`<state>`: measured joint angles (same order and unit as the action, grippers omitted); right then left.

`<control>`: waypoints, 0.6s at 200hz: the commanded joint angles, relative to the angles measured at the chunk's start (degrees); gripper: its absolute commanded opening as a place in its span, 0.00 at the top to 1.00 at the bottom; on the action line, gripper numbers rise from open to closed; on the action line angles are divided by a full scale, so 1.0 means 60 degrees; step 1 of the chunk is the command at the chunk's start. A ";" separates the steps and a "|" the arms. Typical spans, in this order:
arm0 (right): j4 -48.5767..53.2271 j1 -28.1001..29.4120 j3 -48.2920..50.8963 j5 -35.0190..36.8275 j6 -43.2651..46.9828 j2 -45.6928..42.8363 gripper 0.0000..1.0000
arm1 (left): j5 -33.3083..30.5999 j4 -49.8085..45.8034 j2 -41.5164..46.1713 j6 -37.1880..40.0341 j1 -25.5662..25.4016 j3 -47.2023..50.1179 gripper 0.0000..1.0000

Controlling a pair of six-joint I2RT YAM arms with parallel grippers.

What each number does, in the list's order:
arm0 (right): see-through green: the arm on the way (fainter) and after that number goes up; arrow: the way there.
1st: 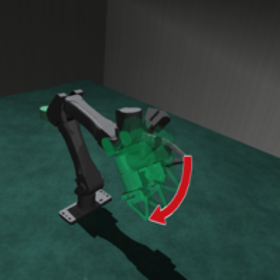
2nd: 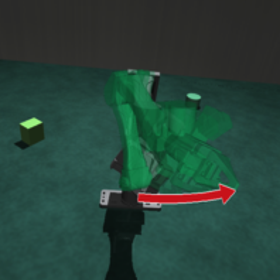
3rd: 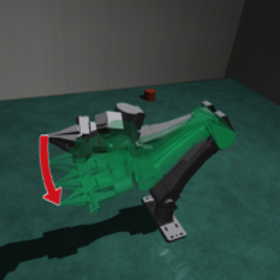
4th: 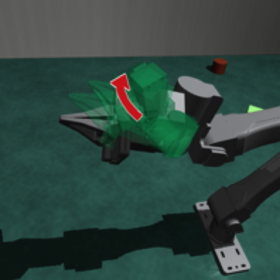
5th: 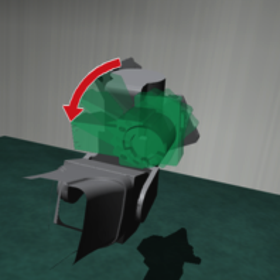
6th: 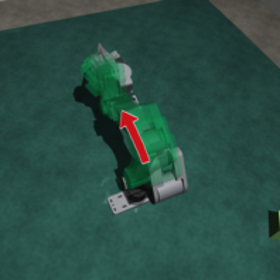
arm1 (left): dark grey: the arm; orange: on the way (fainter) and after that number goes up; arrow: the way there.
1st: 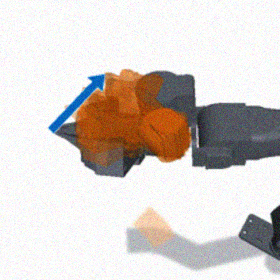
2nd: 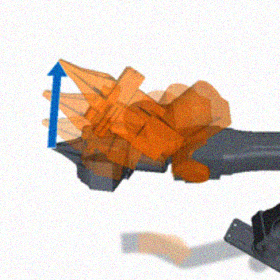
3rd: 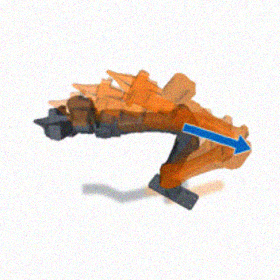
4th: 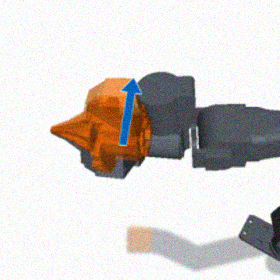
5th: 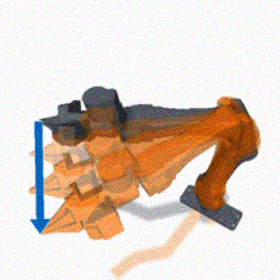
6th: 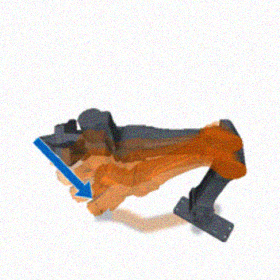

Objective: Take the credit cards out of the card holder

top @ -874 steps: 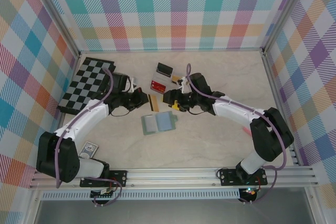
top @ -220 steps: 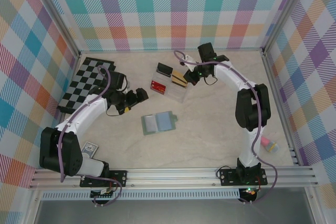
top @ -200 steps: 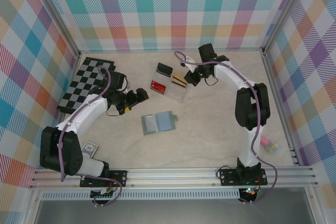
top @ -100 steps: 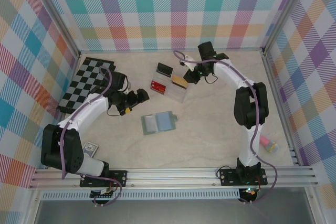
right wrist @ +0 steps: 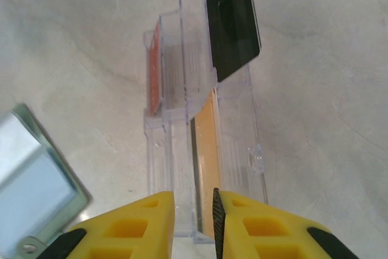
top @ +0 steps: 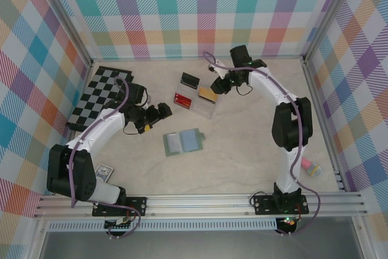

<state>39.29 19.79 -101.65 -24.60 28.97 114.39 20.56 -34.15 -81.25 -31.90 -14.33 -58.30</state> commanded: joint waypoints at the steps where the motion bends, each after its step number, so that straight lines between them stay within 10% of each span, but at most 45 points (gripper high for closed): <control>1: -0.0428 -0.0047 0.0316 -0.0415 -0.1608 -0.0997 0.76 | 0.0328 0.0116 0.0311 -0.0039 0.0103 0.0340 0.02; 56: -0.2471 0.0265 0.3283 0.0435 -0.6797 -0.3093 0.59 | 0.0944 0.0697 0.0216 -0.0263 0.0030 0.1230 0.27; 120: -0.2282 0.1754 0.5176 0.1525 -0.9357 -0.3962 0.50 | 0.1375 0.1457 -0.0544 -0.0335 -0.0214 0.1960 0.45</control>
<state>26.37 27.00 -73.12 -17.89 -18.50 92.60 26.72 -27.94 -82.19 -33.61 -14.83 -48.18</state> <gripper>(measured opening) 0.492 0.560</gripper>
